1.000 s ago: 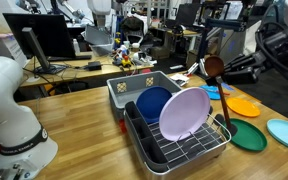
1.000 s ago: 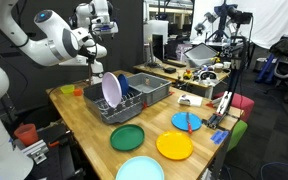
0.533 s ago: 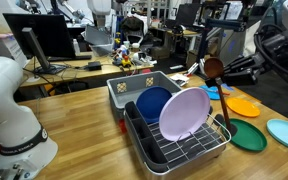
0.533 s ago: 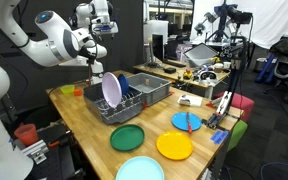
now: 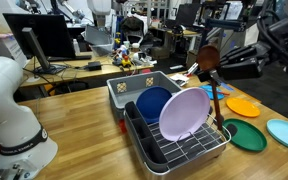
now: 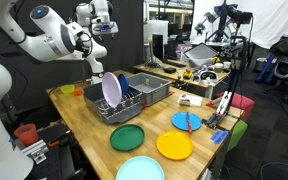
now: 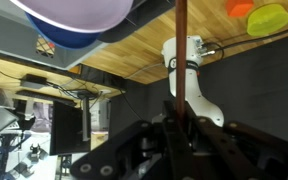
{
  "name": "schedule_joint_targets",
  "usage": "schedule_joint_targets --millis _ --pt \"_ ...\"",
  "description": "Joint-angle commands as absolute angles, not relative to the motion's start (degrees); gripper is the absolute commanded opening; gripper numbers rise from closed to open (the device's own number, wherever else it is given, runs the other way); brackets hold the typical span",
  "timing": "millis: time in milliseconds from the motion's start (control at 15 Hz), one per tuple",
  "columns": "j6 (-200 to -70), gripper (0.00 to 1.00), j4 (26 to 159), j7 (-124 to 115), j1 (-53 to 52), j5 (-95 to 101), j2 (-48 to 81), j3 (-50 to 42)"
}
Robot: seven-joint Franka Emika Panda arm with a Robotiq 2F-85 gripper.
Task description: Put the brown spoon onto the drying rack.
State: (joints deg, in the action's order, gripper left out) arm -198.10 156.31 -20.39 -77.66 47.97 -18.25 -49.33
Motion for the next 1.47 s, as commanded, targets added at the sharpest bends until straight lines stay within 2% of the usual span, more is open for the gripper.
schedule_joint_targets --millis 0,533,733,867,933,1400 --pt "-198.1 0.03 153.48 -18.78 -90.35 48.48 -21.65 -58.09" --pt "-198.1 0.03 146.04 -7.08 -127.73 49.79 -35.22 -91.27" --pt "-196.77 0.03 144.35 8.04 -136.95 42.17 -42.75 -98.72" --pt "-195.76 0.03 142.69 13.63 -140.44 39.82 -46.11 -101.6" --pt "-196.7 0.1 145.28 12.85 -137.41 36.79 -42.56 -98.68" --pt "-196.35 0.1 143.42 16.25 -140.08 36.76 -47.3 -100.79"
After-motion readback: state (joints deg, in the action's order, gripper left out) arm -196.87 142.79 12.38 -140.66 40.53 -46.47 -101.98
